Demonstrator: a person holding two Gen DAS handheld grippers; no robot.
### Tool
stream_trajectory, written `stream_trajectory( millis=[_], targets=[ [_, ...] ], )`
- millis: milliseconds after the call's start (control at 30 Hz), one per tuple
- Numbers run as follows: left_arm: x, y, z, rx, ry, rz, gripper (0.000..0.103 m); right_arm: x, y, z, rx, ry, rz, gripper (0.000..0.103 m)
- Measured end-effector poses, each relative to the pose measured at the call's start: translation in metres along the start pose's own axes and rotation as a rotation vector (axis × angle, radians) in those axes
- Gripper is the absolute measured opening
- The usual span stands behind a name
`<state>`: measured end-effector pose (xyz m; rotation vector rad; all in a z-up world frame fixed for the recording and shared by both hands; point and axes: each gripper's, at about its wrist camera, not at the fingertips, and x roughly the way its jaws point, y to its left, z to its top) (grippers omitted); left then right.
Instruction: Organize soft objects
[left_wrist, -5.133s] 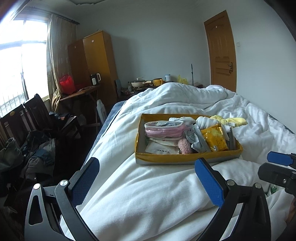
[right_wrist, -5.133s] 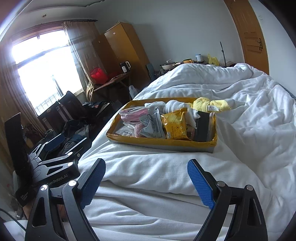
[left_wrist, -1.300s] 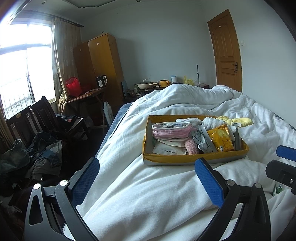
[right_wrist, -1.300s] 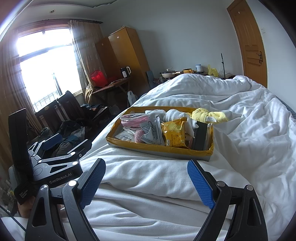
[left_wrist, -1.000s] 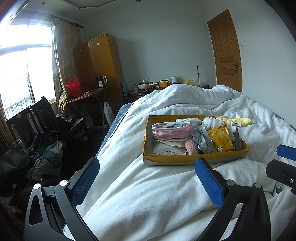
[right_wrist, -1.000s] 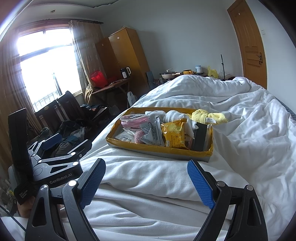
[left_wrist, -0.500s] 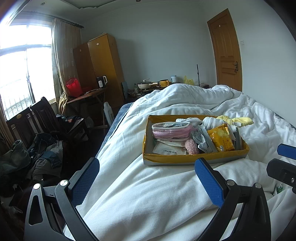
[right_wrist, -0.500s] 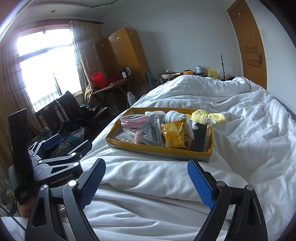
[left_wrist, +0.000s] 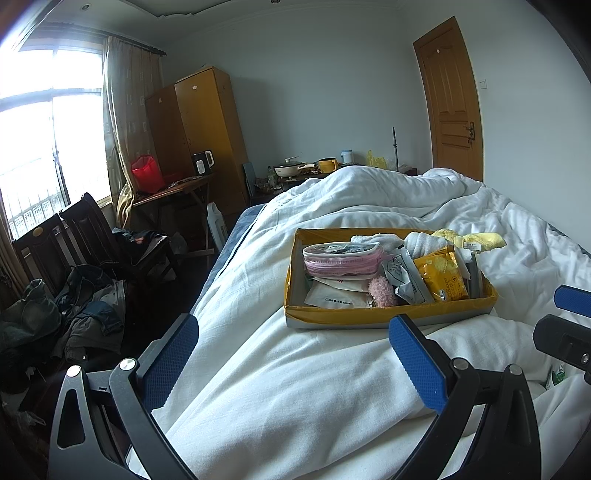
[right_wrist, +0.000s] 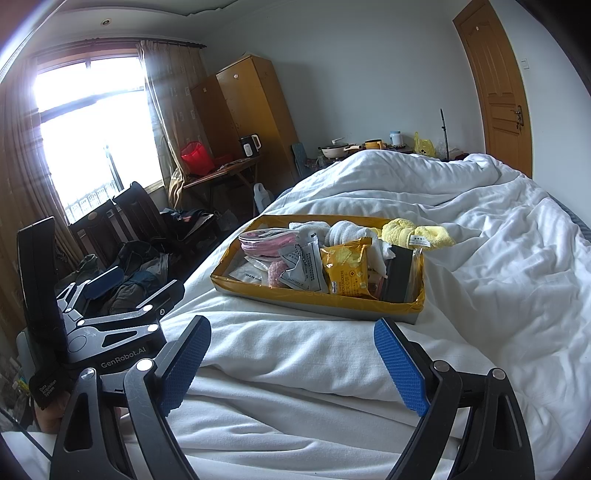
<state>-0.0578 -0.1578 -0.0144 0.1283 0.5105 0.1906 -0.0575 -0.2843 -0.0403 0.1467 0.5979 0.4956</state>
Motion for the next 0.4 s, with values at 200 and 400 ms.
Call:
stream_trajectory(
  millis=[200,400],
  targets=[
    [0.0036,0.0029,0.0005,-0.009,0.025,-0.022,0.103,0.0001,0.0000,0.0002,0.001,0.002,0.002,0.093],
    [-0.0016,0.0043,0.0016,0.009,0.006,-0.027,0.103,0.0000,-0.0005,0.0007,0.001,0.005,0.002,0.093]
  ],
)
